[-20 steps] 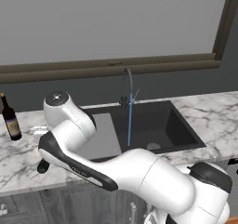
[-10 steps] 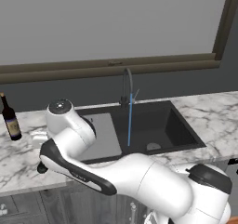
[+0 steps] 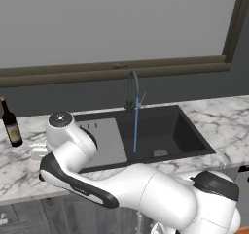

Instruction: Turn on the sink faucet. Then move the eggplant from the counter to the sink. Turn off the sink. Move the vegetable from the sink to the pot next to the stove. Finally move the pot to the rear left burner.

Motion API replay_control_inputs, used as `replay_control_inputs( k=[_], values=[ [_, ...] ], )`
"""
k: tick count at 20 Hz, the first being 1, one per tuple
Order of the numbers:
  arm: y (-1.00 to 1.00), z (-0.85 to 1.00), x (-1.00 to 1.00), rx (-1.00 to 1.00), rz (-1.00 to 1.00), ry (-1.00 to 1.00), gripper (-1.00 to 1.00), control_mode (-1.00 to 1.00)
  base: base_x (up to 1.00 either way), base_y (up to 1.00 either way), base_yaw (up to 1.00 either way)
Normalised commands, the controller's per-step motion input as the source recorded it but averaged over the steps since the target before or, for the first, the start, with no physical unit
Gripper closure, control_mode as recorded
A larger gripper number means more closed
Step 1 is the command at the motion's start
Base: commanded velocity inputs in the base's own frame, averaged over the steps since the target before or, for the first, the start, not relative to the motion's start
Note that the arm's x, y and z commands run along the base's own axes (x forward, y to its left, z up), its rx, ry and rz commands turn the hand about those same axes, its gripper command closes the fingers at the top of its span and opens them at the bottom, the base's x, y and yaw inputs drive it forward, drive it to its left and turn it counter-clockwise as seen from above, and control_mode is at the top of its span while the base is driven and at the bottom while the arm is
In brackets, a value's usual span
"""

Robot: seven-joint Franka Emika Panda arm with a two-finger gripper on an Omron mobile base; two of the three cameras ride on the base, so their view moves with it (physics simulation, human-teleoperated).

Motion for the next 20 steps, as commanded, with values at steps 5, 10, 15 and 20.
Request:
replay_control_inputs(
  k=[5, 10, 15, 20],
  values=[
    [0.10, -0.08, 0.00, 0.00, 0.00, 0.00, -1.00, -1.00, 0.00, 0.00, 0.00],
    [0.02, -0.10, 0.00, 0.00, 0.00, 0.00, -1.00, -1.00, 0.00, 0.00, 0.00],
    [0.00, -0.11, 0.00, 0.00, 0.00, 0.00, -1.00, -1.00, 0.00, 0.00, 0.00],
    [0.00, -0.07, 0.00, 0.00, 0.00, 0.00, -1.00, -1.00, 0.00, 0.00, 0.00]
  ],
)
